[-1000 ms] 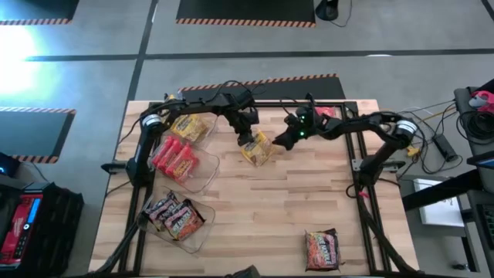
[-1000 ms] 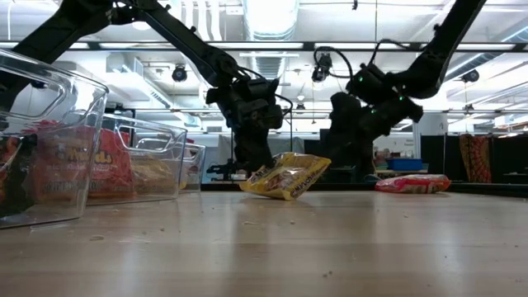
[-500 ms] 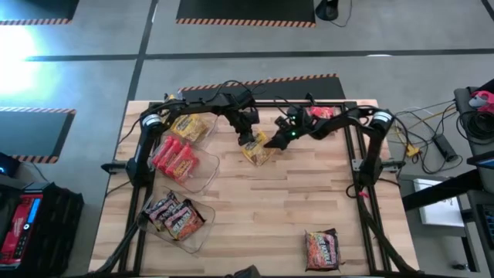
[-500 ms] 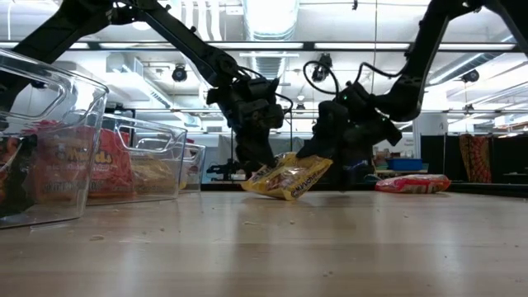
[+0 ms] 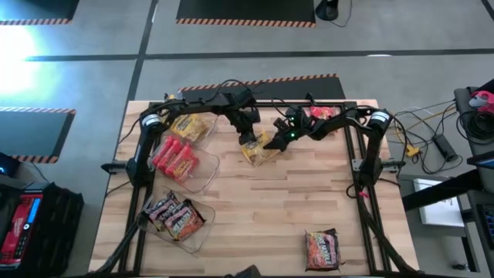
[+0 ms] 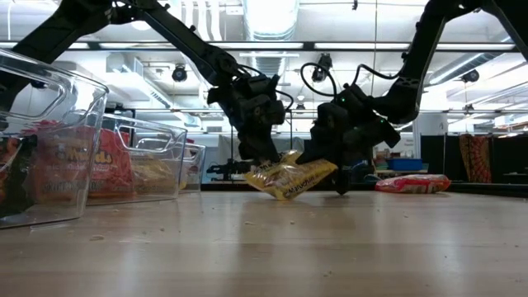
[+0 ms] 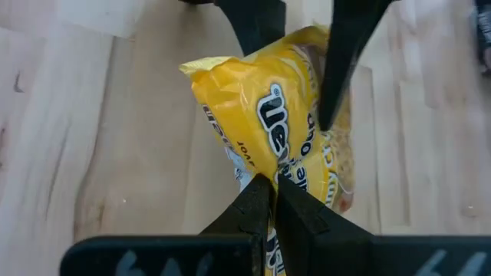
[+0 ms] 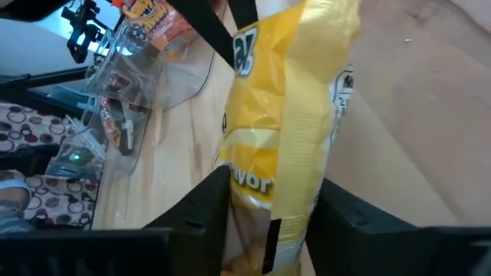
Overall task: Sort Maruchan noodles
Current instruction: Put the yellow noodles pack into the top transparent bin
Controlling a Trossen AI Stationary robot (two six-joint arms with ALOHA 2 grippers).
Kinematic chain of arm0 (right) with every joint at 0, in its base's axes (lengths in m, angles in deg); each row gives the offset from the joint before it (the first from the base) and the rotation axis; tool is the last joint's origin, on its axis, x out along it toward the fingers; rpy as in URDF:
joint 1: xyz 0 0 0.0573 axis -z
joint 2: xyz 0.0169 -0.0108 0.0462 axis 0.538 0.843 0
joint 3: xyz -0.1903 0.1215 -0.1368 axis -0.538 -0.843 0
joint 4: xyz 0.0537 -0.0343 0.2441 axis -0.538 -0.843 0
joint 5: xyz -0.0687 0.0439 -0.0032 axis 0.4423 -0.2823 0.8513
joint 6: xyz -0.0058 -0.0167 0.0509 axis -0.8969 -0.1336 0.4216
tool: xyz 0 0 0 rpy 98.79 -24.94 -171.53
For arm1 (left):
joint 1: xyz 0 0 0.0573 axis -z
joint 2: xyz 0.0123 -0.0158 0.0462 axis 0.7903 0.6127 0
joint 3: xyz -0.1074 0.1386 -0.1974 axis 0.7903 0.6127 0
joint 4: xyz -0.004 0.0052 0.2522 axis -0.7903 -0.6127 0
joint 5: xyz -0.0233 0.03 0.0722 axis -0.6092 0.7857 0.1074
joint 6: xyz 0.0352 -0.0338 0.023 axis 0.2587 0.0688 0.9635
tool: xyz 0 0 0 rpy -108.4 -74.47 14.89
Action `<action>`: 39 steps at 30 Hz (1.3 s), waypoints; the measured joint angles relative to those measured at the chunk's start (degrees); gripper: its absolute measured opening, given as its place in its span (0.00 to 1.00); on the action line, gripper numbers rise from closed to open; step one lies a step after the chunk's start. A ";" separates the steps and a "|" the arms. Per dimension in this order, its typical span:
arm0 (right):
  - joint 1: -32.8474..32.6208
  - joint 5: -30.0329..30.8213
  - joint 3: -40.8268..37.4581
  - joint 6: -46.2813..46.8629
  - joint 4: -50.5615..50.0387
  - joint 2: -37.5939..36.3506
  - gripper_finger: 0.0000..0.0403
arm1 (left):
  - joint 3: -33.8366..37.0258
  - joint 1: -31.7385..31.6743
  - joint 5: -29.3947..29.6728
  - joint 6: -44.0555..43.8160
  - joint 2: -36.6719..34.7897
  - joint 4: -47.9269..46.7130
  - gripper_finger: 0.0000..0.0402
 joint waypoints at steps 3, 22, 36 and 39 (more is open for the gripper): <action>-0.04 -0.49 0.00 -1.07 -0.20 -0.02 0.29 | 0.00 -0.05 -2.92 -0.45 -0.07 -0.07 0.01; 0.25 -2.17 0.07 -17.68 -5.91 -2.47 0.28 | -11.67 0.15 -8.24 10.48 -0.17 -18.22 0.39; 0.01 9.40 0.04 -40.51 -21.55 -14.24 0.28 | -9.70 1.38 -8.61 10.84 -0.17 -5.10 0.42; -0.02 12.67 0.02 -42.48 -23.10 -15.83 0.28 | -9.65 1.36 -8.02 9.32 -0.20 -0.92 0.42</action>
